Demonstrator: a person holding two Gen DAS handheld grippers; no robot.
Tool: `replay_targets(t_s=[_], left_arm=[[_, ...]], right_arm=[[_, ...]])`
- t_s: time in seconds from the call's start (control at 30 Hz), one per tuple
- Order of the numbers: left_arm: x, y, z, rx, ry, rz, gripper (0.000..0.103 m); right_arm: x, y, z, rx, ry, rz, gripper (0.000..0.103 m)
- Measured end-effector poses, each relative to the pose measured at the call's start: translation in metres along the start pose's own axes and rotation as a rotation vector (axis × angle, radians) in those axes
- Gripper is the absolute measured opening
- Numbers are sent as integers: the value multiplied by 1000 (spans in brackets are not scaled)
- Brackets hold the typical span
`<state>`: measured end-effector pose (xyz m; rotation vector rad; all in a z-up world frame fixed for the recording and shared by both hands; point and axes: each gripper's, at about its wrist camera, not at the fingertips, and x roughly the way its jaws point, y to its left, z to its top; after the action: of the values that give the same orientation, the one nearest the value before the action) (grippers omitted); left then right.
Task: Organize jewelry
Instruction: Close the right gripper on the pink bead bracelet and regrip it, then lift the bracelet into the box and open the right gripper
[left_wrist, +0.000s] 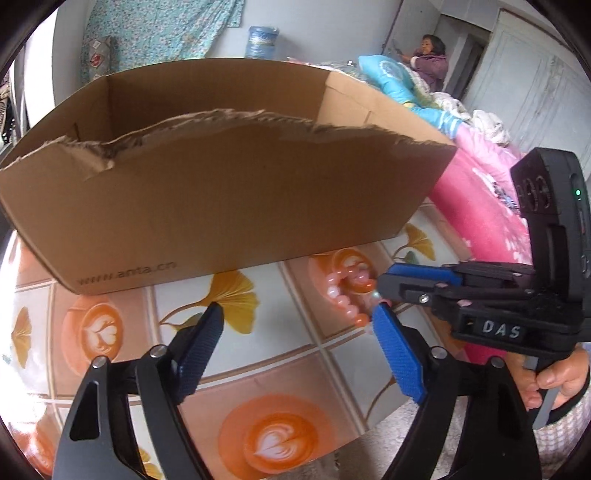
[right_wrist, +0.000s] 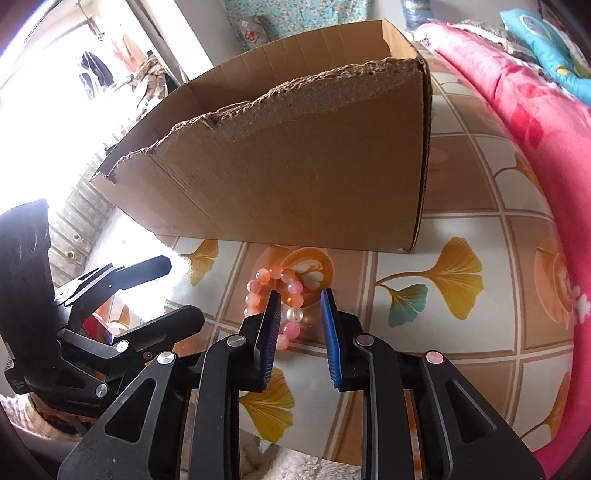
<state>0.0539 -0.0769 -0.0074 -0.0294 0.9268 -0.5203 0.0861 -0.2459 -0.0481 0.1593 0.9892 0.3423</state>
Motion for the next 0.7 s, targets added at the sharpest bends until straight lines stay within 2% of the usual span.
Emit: replay_targets(t_s=[0.1,0.13,0.2,0.3,0.53,0.63,0.7], left_arm=[[8,-3,4,-7,13,-86,56],[11,-4,5,-6,20,-102,54],[18,-7,7,0,34,-110,44],[29,-14,9,14,57,-111,37],[42,-32,11,137,58,-6,33],[44,-39,10,190,57,49,25],[45,-42,9,212,55,76,16]], right_arm=[[3,1,-2,-32,10,-6,23],[3,1,-2,-41,7,-8,21],[3,1,-3,-60,4,-13,19],[2,-2,-3,-72,2,-26,12],[-4,-14,-2,-76,-7,-22,10],[-6,-9,-6,-105,-13,-32,10],[-5,-4,-7,-122,-17,-43,10]])
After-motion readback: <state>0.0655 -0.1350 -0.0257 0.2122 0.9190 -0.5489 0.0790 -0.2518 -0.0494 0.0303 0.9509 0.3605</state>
